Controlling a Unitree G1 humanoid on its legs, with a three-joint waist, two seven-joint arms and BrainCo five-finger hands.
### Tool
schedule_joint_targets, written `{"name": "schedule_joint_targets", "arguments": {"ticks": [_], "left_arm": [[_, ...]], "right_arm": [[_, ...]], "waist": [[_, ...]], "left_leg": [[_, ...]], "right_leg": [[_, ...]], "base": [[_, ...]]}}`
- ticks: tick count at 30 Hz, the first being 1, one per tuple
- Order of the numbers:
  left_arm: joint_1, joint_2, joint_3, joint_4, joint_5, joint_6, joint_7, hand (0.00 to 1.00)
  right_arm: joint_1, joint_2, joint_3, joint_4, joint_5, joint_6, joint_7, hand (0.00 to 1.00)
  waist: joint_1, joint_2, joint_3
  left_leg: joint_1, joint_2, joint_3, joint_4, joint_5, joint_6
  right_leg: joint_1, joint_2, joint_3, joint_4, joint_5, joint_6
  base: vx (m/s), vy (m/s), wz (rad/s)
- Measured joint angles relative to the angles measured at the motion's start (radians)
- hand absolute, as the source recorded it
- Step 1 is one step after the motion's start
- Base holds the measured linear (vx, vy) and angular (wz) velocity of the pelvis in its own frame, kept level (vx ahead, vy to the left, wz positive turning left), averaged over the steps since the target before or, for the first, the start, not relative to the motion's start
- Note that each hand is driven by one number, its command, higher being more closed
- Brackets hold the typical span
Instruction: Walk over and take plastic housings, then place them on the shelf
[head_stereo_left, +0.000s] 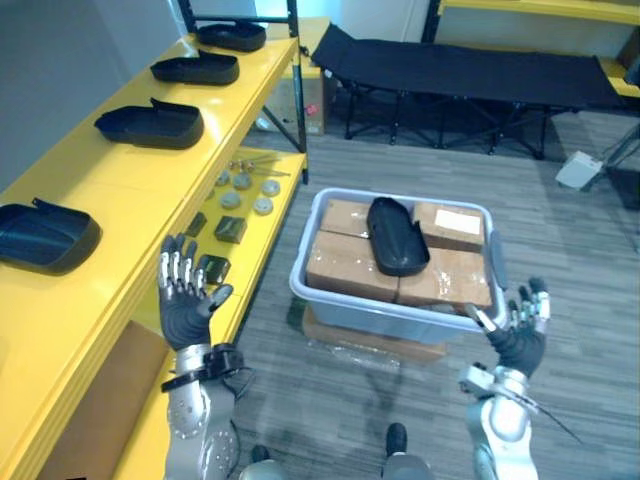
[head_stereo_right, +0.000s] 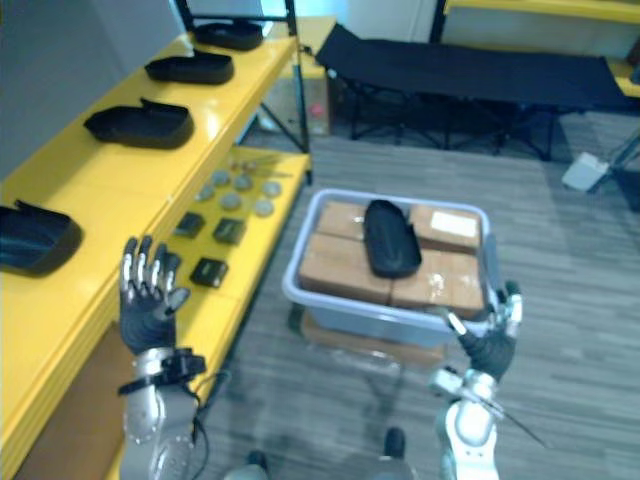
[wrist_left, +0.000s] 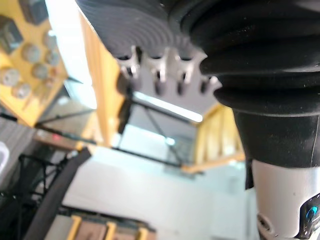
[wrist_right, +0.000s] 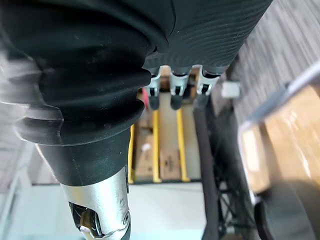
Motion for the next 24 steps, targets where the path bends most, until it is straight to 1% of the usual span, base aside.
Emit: {"name": "schedule_joint_targets", "arguments": {"ticks": [1, 3, 6, 8, 11, 12, 17, 21, 24], "left_arm": [[0.000, 0.000, -0.006, -0.007, 0.000, 0.002, -0.003, 0.00], [-0.001, 0.000, -0.010, -0.012, -0.002, 0.005, -0.005, 0.00], [-0.005, 0.000, -0.012, -0.012, -0.007, 0.015, -0.006, 0.00], [-0.008, 0.000, -0.012, -0.012, -0.008, 0.021, -0.008, 0.00], [-0.022, 0.000, -0.012, -0.013, -0.008, 0.037, -0.011, 0.00], [-0.030, 0.001, -0.007, -0.036, -0.007, 0.048, -0.047, 0.00], [-0.030, 0.001, -0.006, -0.036, -0.007, 0.048, -0.047, 0.00], [-0.019, -0.001, 0.035, -0.036, -0.007, 0.048, -0.047, 0.00], [0.023, -0.003, 0.119, -0.036, -0.008, 0.046, -0.044, 0.00]], "right_arm": [[0.000, 0.000, 0.010, 0.000, 0.008, 0.000, 0.001, 0.00], [0.001, 0.000, 0.016, 0.001, 0.008, 0.002, 0.001, 0.00], [0.001, -0.002, 0.024, 0.007, 0.008, 0.002, -0.001, 0.00], [0.001, -0.002, 0.025, 0.010, 0.009, 0.004, -0.002, 0.00], [0.000, -0.002, 0.027, 0.010, 0.010, 0.018, -0.003, 0.00], [-0.017, -0.006, 0.032, 0.010, 0.010, 0.025, 0.020, 0.00], [-0.017, -0.006, 0.032, 0.010, 0.010, 0.025, 0.020, 0.00], [-0.014, -0.006, 0.004, 0.010, 0.028, 0.038, 0.051, 0.00], [-0.013, -0.006, -0.028, 0.010, 0.031, 0.047, 0.095, 0.00]], "waist": [[0.000, -0.001, -0.001], [-0.001, 0.000, -0.003], [-0.001, 0.000, -0.019], [-0.001, -0.003, -0.029], [-0.001, -0.014, -0.039], [0.000, -0.022, -0.050], [0.000, -0.023, -0.050], [-0.001, -0.023, -0.050], [0.001, -0.023, -0.050]], "left_leg": [[0.000, 0.000, 0.000, -0.002, 0.001, -0.001], [0.000, -0.001, 0.000, -0.004, 0.002, -0.002], [0.000, -0.002, 0.001, -0.011, 0.006, -0.006], [0.001, -0.003, 0.001, -0.013, 0.006, -0.006], [0.003, -0.003, 0.001, -0.014, 0.005, -0.006], [0.036, -0.005, 0.029, -0.034, 0.000, -0.005], [0.036, -0.005, 0.029, -0.034, 0.000, -0.005], [0.035, -0.005, 0.030, -0.033, -0.001, -0.005], [0.034, -0.005, 0.047, -0.017, -0.022, -0.003]], "right_leg": [[0.000, 0.000, -0.001, -0.002, -0.004, -0.006], [0.000, 0.000, -0.001, -0.004, -0.003, -0.006], [-0.001, 0.000, -0.002, -0.008, 0.006, 0.000], [0.000, 0.000, -0.002, -0.007, 0.007, 0.001], [0.002, 0.000, -0.002, -0.007, 0.007, 0.001], [0.009, 0.000, 0.015, -0.009, 0.000, 0.003], [0.009, 0.000, 0.015, -0.009, 0.000, 0.003], [0.006, 0.001, 0.017, -0.008, 0.000, 0.002], [-0.011, 0.002, 0.042, -0.002, 0.000, 0.002]], "base": [[0.00, 0.000, 0.00], [0.00, 0.000, 0.00], [0.03, 0.012, 0.01], [0.03, 0.018, 0.02], [0.00, 0.000, 0.00], [0.00, 0.000, 0.00], [0.00, 0.000, 0.00], [0.00, 0.000, -0.01], [0.00, 0.003, -0.21]]}}
